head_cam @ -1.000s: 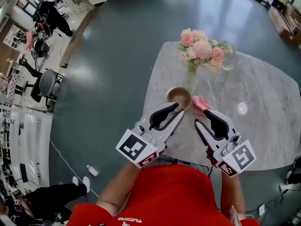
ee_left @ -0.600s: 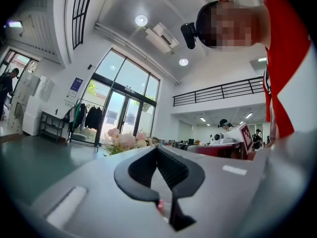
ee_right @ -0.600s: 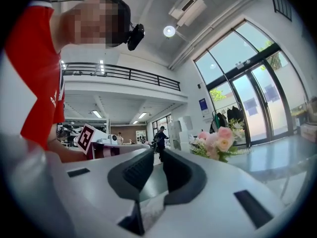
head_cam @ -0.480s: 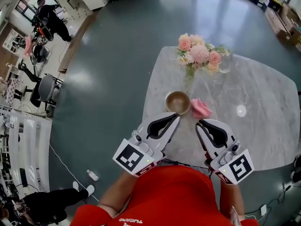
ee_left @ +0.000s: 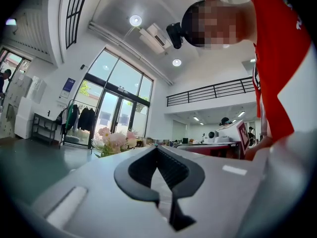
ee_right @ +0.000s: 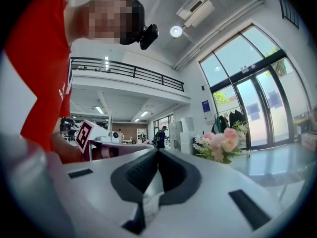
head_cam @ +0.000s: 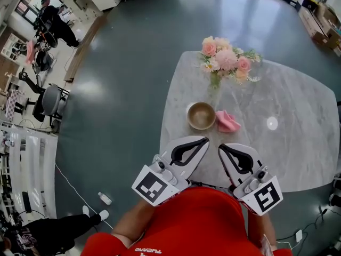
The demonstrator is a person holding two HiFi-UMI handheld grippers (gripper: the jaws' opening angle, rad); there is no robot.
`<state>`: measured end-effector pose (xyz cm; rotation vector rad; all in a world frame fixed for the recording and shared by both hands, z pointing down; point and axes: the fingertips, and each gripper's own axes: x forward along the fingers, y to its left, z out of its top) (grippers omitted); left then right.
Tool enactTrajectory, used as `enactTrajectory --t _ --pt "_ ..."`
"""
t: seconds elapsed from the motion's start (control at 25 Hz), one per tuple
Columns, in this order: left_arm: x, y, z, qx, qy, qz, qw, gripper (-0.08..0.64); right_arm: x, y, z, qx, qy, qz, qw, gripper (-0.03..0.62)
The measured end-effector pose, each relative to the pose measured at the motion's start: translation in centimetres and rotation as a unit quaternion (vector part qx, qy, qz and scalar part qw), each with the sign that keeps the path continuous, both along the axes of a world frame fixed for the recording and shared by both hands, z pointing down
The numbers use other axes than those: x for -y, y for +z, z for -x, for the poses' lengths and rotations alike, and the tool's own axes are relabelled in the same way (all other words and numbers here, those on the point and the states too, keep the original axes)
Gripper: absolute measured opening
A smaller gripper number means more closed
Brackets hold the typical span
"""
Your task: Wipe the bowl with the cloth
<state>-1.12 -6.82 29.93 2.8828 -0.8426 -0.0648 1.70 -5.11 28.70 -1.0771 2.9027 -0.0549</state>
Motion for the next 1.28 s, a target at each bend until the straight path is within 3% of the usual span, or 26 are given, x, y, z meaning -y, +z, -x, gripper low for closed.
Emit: enactTrajectory --t 0.2,0.44,1.28 --pt "-0.7 1.0 -0.3 0.0 0.005 0.014 0.9999 0.005 -0.7 1.2 0.9 -0.021 -0.008 0.004 1.0 0.002" --pt "-0.5 1.1 -0.1 -0.005 0.007 0.017 0.9998 0.005 -0.2 1.3 0.3 0.003 0.01 0.017 1.0 0.002" --pt "-0.8 1.2 0.1 0.001 0.016 0.021 0.9996 0.005 -0.2 1.2 0.7 0.004 0.014 0.023 1.0 0.002"
